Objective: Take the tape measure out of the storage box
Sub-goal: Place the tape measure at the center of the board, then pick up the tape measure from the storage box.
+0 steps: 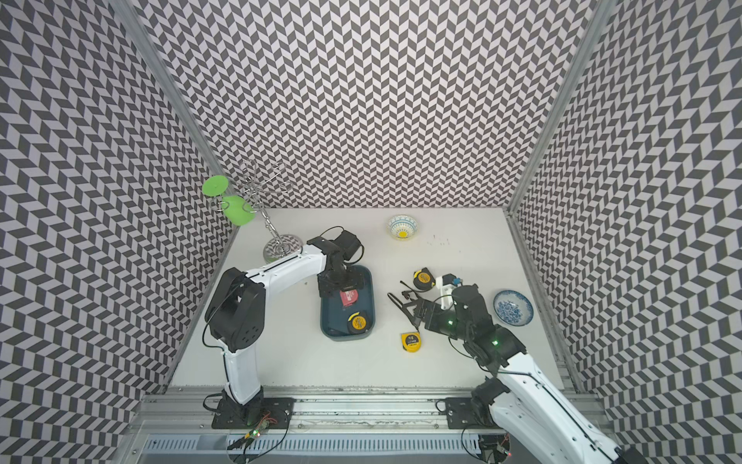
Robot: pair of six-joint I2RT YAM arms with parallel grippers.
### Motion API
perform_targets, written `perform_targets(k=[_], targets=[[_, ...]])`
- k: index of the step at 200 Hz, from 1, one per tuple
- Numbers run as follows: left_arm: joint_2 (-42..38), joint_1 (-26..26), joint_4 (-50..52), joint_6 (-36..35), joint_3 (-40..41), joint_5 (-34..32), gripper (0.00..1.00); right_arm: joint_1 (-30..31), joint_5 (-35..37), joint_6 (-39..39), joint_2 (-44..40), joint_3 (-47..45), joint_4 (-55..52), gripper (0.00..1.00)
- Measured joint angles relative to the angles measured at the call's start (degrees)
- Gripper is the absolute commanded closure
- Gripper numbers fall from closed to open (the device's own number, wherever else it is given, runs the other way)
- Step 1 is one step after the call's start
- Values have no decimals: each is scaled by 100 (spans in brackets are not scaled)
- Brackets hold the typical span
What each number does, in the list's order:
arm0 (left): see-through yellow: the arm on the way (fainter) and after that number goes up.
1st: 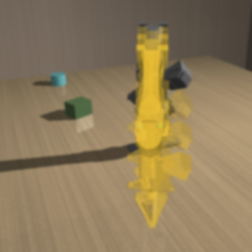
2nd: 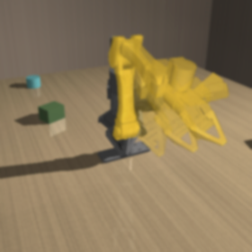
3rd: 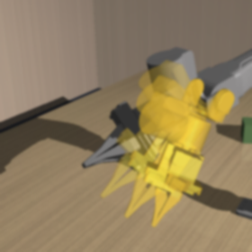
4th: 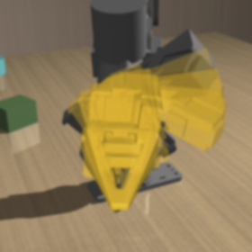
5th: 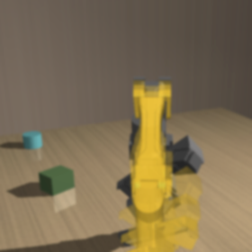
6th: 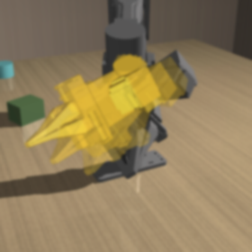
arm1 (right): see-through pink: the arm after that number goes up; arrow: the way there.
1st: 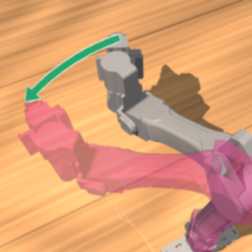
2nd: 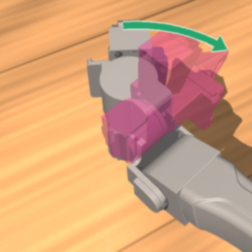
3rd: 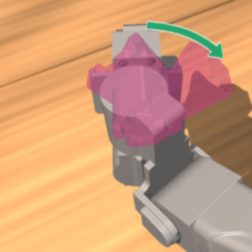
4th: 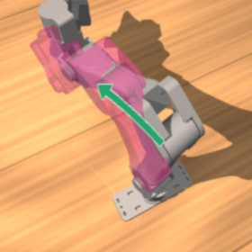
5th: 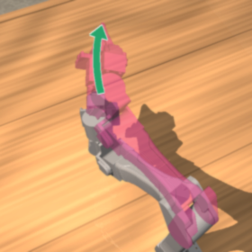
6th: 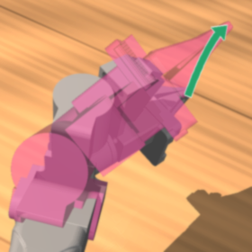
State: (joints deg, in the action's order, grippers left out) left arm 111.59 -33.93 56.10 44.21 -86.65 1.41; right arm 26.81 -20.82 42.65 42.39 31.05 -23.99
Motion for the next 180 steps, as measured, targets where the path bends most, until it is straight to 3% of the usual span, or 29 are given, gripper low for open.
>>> perform_targets(k=[102, 153, 180], targets=[[437, -17, -168, -63, -4, 177, 10, -9, -11, -17, 308, 66, 140, 0], [553, -15, -396, -74, 7, 184, 21, -35, -33, -17, 413, 72, 216, 1], [586, -15, -505, -83, 11, 177, 33, -37, -42, -15, 426, 74, 289, 0]])
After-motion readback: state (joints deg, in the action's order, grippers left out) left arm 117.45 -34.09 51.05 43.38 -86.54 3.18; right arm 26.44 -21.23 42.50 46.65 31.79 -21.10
